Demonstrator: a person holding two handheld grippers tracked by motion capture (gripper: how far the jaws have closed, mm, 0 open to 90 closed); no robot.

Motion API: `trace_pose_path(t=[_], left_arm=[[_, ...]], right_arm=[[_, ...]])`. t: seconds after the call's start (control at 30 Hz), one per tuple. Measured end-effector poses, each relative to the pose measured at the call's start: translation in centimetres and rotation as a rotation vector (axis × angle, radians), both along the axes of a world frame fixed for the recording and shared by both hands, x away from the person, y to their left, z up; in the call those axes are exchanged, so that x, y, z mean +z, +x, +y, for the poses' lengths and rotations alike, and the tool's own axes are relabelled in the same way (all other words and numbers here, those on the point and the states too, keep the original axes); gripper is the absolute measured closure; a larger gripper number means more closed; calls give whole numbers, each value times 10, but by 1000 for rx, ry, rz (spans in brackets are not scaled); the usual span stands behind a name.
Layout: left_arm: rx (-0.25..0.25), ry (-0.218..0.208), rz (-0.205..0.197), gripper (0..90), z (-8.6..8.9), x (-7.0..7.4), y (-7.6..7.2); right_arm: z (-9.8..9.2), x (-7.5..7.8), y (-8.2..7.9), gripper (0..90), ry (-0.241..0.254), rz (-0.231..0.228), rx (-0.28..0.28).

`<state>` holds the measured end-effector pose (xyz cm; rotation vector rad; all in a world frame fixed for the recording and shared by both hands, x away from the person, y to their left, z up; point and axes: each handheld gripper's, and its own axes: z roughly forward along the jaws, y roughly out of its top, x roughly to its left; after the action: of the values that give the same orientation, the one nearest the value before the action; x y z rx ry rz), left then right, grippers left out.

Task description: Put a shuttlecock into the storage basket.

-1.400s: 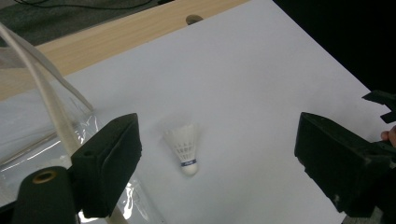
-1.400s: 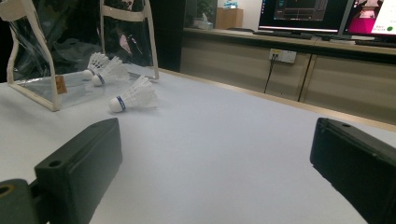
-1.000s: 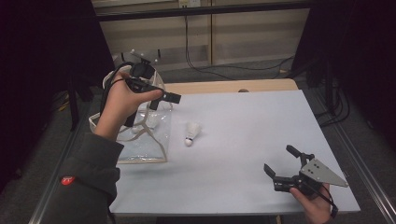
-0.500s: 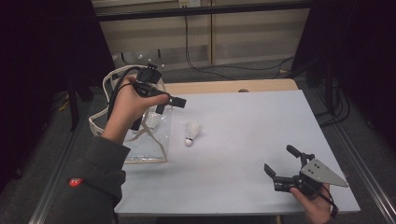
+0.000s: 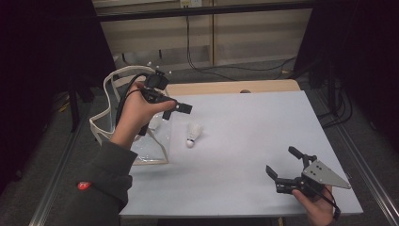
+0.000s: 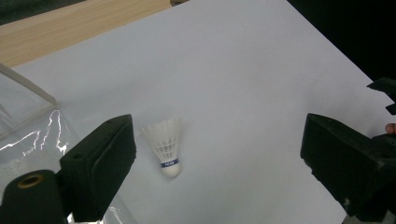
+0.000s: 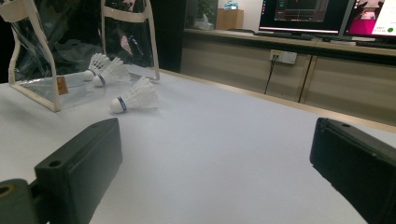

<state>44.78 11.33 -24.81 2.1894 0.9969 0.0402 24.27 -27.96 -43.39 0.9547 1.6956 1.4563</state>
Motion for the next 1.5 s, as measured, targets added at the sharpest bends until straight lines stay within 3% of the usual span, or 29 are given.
trace_pose_path(t=[1.5], left_arm=[[-13, 19, 31, 77, -26, -50, -7]], right_arm=[[0, 0, 0, 24, 0, -2, 2]])
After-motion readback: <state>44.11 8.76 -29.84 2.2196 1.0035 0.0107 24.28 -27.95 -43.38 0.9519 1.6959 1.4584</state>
